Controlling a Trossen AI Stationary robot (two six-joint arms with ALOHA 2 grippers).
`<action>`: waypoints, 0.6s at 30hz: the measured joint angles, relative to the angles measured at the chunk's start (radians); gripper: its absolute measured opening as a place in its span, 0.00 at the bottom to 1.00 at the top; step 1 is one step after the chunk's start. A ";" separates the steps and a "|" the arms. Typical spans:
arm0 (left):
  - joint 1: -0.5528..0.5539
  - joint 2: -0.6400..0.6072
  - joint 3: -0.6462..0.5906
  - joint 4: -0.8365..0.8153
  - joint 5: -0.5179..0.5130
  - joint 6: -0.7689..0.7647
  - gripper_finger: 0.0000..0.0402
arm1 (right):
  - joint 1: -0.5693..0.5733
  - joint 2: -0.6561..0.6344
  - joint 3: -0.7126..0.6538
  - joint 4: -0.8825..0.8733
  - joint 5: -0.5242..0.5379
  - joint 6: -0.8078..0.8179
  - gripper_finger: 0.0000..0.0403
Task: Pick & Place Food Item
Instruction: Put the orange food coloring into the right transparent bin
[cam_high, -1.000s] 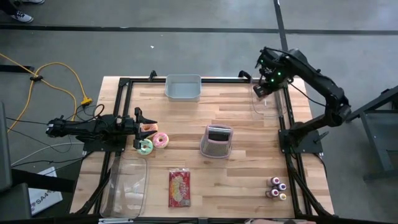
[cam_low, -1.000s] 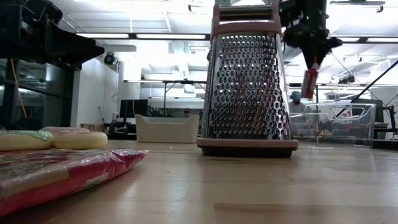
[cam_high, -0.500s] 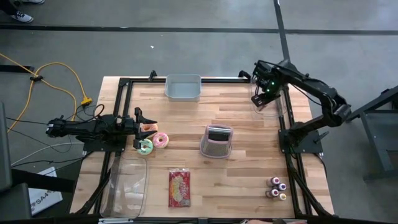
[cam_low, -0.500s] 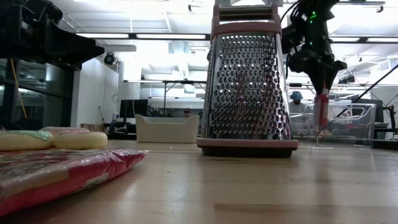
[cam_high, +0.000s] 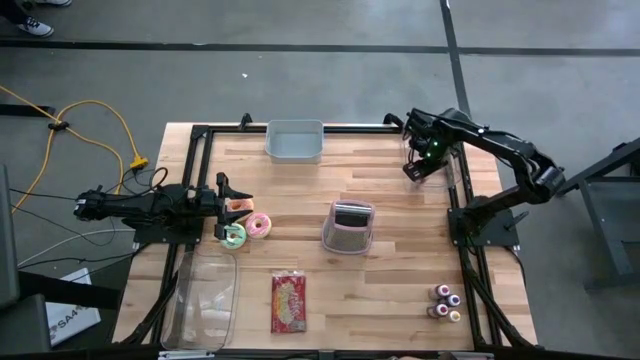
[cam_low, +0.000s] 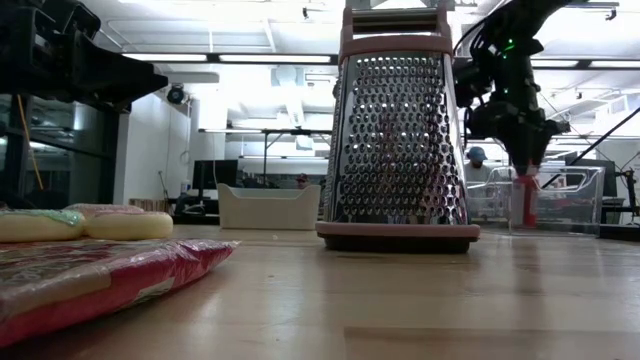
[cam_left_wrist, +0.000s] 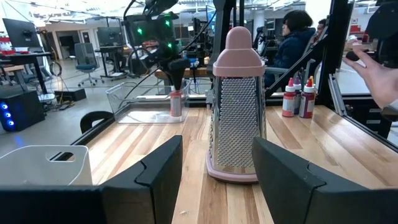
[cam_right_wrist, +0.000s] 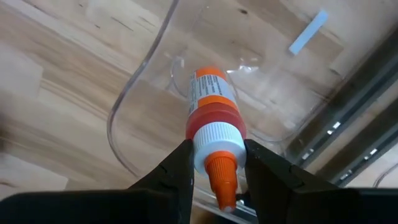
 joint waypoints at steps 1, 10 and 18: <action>0.000 0.000 0.000 0.000 0.000 0.000 0.47 | 0.000 0.000 0.000 0.004 0.001 -0.002 0.28; 0.000 0.000 0.000 0.000 0.000 0.000 0.47 | 0.000 0.000 0.000 0.020 0.003 -0.005 0.28; 0.000 0.000 0.000 0.000 0.000 0.000 0.47 | 0.000 0.000 0.000 0.019 0.007 -0.005 0.31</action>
